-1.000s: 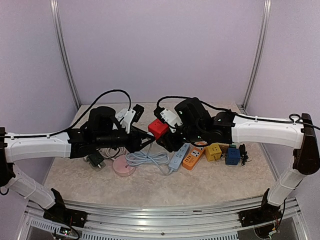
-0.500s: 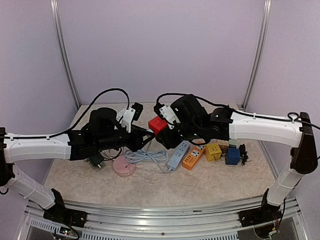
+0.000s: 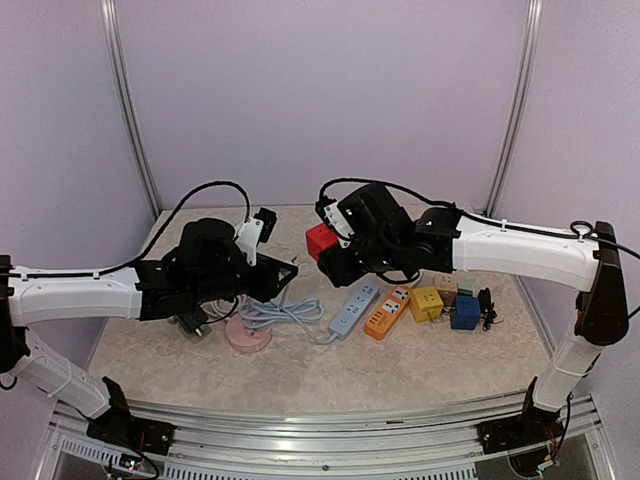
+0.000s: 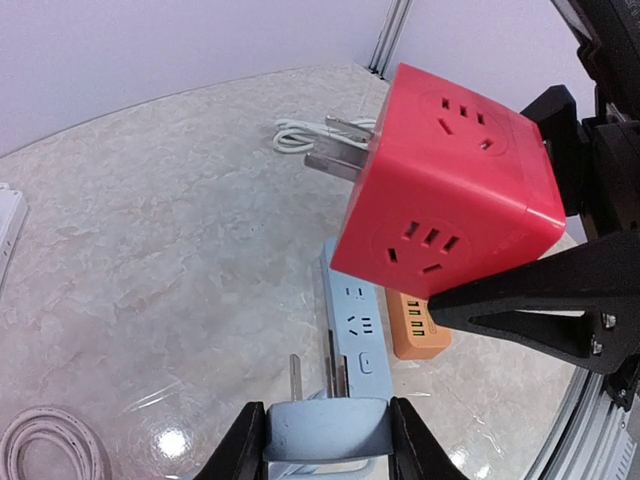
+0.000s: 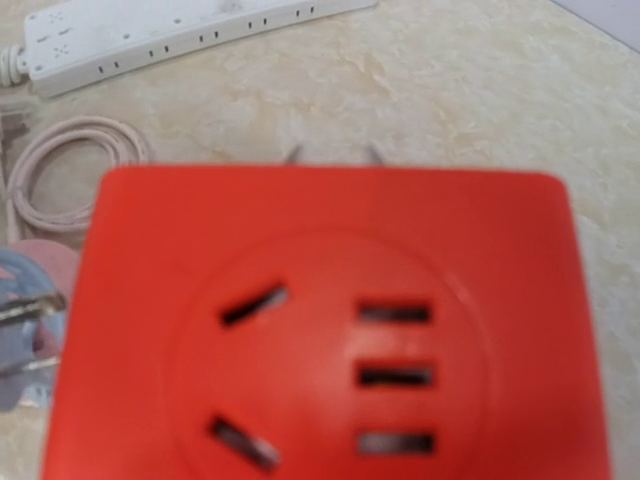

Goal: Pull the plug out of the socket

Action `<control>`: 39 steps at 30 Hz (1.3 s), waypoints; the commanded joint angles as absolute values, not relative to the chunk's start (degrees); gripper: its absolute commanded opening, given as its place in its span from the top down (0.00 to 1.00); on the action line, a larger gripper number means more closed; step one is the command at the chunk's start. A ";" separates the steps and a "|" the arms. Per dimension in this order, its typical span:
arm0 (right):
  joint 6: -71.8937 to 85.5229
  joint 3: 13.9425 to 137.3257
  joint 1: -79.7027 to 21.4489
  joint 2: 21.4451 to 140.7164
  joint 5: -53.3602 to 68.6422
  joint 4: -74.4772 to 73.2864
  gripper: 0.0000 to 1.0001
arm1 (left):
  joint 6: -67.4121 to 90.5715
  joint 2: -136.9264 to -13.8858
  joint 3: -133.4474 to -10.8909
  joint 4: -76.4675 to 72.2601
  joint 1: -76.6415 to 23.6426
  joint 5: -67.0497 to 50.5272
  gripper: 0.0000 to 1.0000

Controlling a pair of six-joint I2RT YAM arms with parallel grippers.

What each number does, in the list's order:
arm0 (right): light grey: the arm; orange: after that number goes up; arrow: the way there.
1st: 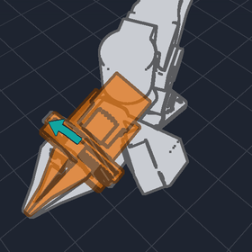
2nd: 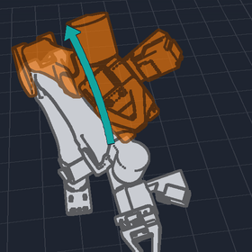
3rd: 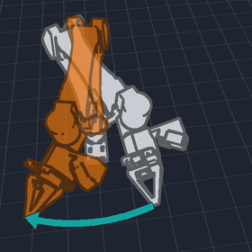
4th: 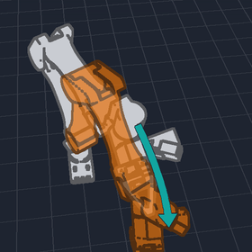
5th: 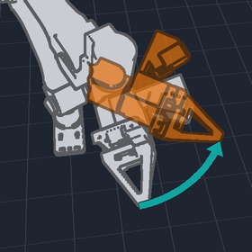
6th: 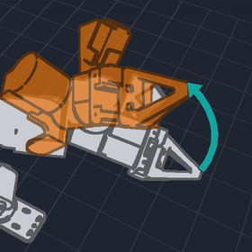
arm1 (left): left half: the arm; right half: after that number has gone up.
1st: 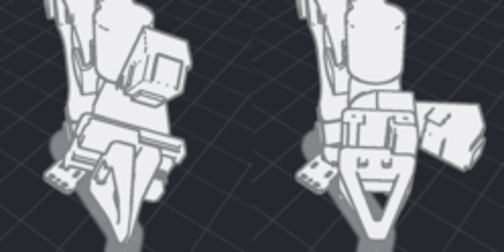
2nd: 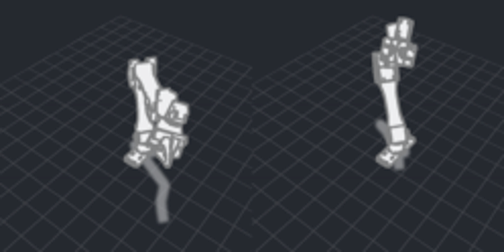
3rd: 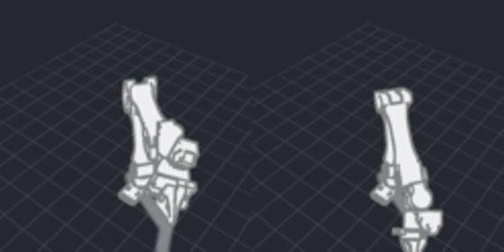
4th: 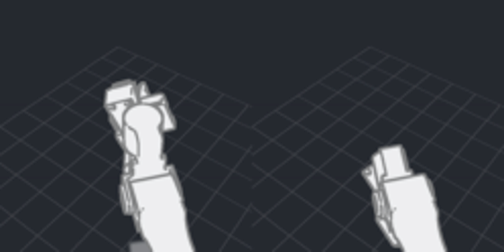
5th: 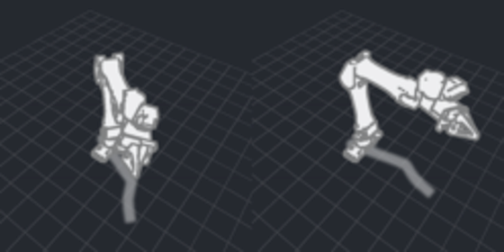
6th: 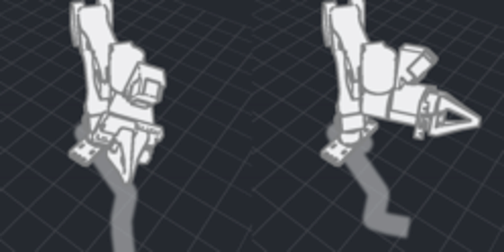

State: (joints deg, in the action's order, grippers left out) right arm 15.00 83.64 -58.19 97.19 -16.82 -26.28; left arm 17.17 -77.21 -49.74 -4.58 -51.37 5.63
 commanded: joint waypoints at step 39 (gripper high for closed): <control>7.27 58.85 -48.11 75.77 9.76 -0.19 1.00 | 25.59 -87.02 -53.21 5.23 -22.99 -10.19 0.01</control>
